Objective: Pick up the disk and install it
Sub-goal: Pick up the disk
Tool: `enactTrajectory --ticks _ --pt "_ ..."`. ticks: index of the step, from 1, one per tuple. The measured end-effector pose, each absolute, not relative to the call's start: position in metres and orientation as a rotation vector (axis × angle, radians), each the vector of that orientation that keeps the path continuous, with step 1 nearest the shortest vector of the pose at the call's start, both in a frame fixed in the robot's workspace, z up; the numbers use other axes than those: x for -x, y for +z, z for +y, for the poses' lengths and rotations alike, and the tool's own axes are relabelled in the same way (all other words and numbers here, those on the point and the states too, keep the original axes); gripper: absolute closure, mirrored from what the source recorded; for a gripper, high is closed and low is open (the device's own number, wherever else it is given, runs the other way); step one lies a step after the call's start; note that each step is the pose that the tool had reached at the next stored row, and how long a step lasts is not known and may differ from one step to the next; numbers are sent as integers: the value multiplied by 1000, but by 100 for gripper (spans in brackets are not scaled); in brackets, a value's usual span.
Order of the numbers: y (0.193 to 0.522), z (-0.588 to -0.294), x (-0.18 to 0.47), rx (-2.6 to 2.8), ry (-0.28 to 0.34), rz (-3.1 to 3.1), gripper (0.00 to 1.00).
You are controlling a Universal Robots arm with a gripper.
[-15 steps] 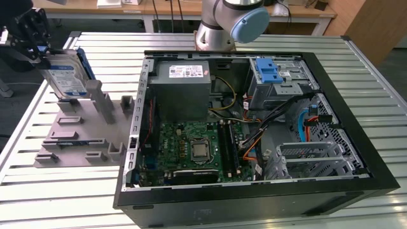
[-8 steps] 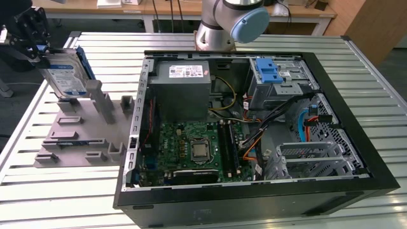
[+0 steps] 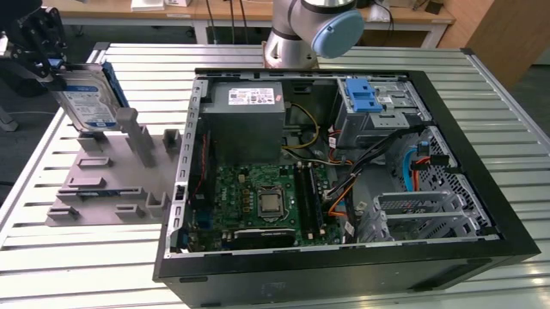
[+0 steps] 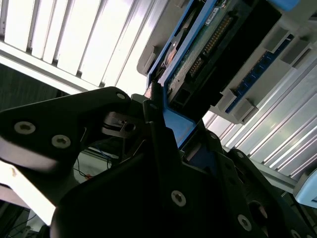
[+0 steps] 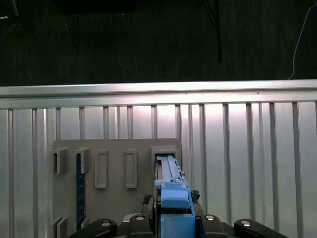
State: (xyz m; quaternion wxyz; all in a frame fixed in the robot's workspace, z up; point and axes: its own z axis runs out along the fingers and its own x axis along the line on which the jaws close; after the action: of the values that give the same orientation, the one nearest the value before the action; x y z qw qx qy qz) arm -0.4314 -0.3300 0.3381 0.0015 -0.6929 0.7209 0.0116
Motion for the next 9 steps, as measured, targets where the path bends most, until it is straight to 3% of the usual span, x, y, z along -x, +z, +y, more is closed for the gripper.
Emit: enactTrajectory --ticks 9 --pt "343 -330 431 2175 36 2263 63"
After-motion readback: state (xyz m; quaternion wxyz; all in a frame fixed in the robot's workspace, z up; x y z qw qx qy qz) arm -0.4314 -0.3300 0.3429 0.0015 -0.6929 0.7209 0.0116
